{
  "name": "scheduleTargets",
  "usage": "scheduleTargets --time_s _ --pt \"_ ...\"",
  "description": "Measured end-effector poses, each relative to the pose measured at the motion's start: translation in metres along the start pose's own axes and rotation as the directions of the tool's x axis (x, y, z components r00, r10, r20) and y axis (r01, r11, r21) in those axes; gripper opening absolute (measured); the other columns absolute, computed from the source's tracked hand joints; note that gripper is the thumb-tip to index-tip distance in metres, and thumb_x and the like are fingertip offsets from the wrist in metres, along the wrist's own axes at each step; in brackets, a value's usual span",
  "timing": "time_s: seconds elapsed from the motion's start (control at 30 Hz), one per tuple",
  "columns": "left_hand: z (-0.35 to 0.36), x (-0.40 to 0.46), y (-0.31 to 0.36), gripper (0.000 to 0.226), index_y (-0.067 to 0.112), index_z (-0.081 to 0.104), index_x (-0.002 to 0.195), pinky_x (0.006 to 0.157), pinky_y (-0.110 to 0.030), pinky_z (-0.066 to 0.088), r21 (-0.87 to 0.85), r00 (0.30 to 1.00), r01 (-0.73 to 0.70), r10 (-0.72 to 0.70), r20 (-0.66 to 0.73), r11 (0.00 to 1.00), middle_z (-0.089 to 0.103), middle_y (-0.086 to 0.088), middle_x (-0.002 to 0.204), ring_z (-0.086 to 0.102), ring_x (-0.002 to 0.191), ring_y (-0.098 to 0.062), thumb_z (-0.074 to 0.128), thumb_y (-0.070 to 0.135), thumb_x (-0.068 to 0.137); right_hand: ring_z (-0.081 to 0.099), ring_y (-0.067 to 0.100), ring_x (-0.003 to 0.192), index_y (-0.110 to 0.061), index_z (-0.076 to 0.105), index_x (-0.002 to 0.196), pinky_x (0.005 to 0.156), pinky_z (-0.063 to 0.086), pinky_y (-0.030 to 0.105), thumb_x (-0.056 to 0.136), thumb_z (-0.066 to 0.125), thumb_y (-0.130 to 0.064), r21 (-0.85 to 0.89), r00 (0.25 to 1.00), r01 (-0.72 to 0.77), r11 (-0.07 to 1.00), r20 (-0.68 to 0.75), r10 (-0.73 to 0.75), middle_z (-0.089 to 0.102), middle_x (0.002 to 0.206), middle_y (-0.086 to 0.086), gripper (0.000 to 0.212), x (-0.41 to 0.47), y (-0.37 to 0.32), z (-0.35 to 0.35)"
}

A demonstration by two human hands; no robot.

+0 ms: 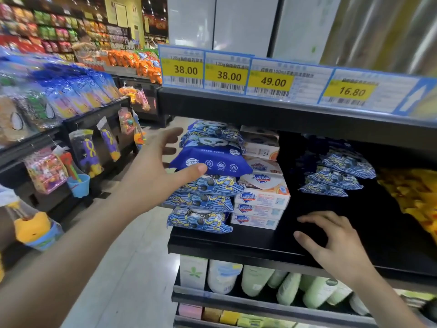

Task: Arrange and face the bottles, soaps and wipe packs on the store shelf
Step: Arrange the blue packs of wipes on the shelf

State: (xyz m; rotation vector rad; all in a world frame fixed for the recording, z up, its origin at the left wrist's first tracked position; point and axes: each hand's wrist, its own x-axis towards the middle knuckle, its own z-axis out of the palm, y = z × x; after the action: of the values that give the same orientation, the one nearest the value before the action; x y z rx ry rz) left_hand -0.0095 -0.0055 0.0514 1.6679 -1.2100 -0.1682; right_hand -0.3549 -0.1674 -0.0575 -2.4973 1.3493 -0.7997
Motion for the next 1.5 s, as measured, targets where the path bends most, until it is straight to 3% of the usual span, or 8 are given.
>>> scheduleTargets --time_s 0.33,0.5,0.6,0.73,0.97,1.1,1.33,1.5 --pt "-0.002 -0.053 -0.013 0.09 0.042 0.044 0.147 0.1 -0.042 0.054 -0.047 0.992 0.013 -0.019 -0.121 0.999 0.05 0.017 0.145 0.052 0.129 0.0 0.075 0.073 0.068 0.051 0.019 0.109 -0.039 0.073 0.11 0.095 0.041 0.041 0.082 0.073 -0.051 0.019 1.0 0.02 1.0 -0.002 -0.02 0.062 0.116 -0.016 0.03 -0.002 0.0 0.0" --pt "0.013 -0.101 -0.029 0.058 0.032 0.058 0.135 0.088 -0.032 0.057 -0.114 0.915 0.008 -0.053 -0.399 0.993 0.061 0.011 0.131 0.062 0.108 -0.003 0.078 0.047 0.083 0.053 0.013 0.115 -0.036 0.072 0.11 0.1 0.035 0.018 0.085 0.074 -0.041 0.241 0.998 0.029 0.97 -0.069 -0.013 0.06 0.116 -0.017 0.025 -0.001 0.009 -0.007" --pt "0.046 -0.128 -0.02 0.047 0.027 0.063 0.128 0.082 -0.023 0.056 -0.146 0.902 0.014 -0.075 -0.426 0.989 0.066 0.0 0.118 0.063 0.095 -0.005 0.07 0.054 0.091 0.054 0.012 0.12 -0.036 0.069 0.114 0.104 0.046 0.037 0.088 0.072 -0.04 0.306 0.996 0.062 0.95 -0.075 -0.041 0.057 0.119 -0.016 0.026 -0.002 0.025 -0.015" --pt "0.118 -0.15 0.055 0.038 0.043 0.058 0.121 0.078 -0.017 0.052 -0.051 0.94 -0.146 0.122 -0.32 0.988 0.065 0.01 0.109 0.066 0.091 -0.011 0.067 0.045 0.083 0.055 0.006 0.117 -0.037 0.068 0.116 0.1 0.05 0.039 0.09 0.069 -0.039 0.337 0.995 0.062 0.939 -0.093 -0.032 0.054 0.121 -0.016 0.027 0.001 0.055 -0.038" --pt "0.239 -0.122 0.109 0.024 0.041 0.062 0.114 0.082 -0.011 0.042 0.058 0.982 -0.188 0.187 0.012 0.98 0.057 0.025 0.109 0.059 0.103 -0.001 0.064 0.036 0.09 0.052 -0.004 0.111 -0.041 0.054 0.133 0.093 0.05 0.025 0.09 0.073 -0.038 0.35 0.994 0.013 0.937 -0.108 0.027 0.04 0.132 -0.012 0.047 0.028 0.113 -0.08" --pt "0.281 -0.085 0.093 0.038 0.04 0.055 0.129 0.103 -0.031 0.045 0.332 0.968 -0.194 0.126 0.217 0.923 0.047 0.023 0.13 0.048 0.121 -0.005 0.056 0.049 0.093 0.056 0.015 0.118 -0.045 0.045 0.141 0.099 0.054 0.036 0.085 0.079 -0.04 0.322 0.992 0.024 0.946 -0.128 0.018 0.03 0.143 -0.005 0.065 0.057 0.133 -0.092" --pt "0.293 -0.076 0.082 0.055 0.041 0.057 0.131 0.108 -0.036 0.04 0.533 0.962 -0.159 0.008 0.274 0.831 0.053 0.023 0.135 0.048 0.126 -0.01 0.035 0.067 0.088 0.043 0.023 0.141 -0.04 0.043 0.149 0.119 0.036 0.03 0.085 0.078 -0.045 0.225 0.994 0.071 0.972 -0.102 -0.049 0.023 0.155 0.0 0.073 0.121 0.125 -0.099" --pt "0.291 -0.074 0.083 0.056 0.044 0.056 0.131 0.11 -0.029 0.035 0.516 0.963 -0.121 -0.026 0.269 0.848 0.05 0.028 0.135 0.044 0.125 -0.004 0.035 0.07 0.085 0.041 0.021 0.142 -0.03 0.051 0.148 0.113 0.028 0.021 0.092 0.073 -0.04 0.176 0.994 0.106 0.979 -0.046 -0.1 0.035 0.154 0.003 0.061 0.142 0.116 -0.093"
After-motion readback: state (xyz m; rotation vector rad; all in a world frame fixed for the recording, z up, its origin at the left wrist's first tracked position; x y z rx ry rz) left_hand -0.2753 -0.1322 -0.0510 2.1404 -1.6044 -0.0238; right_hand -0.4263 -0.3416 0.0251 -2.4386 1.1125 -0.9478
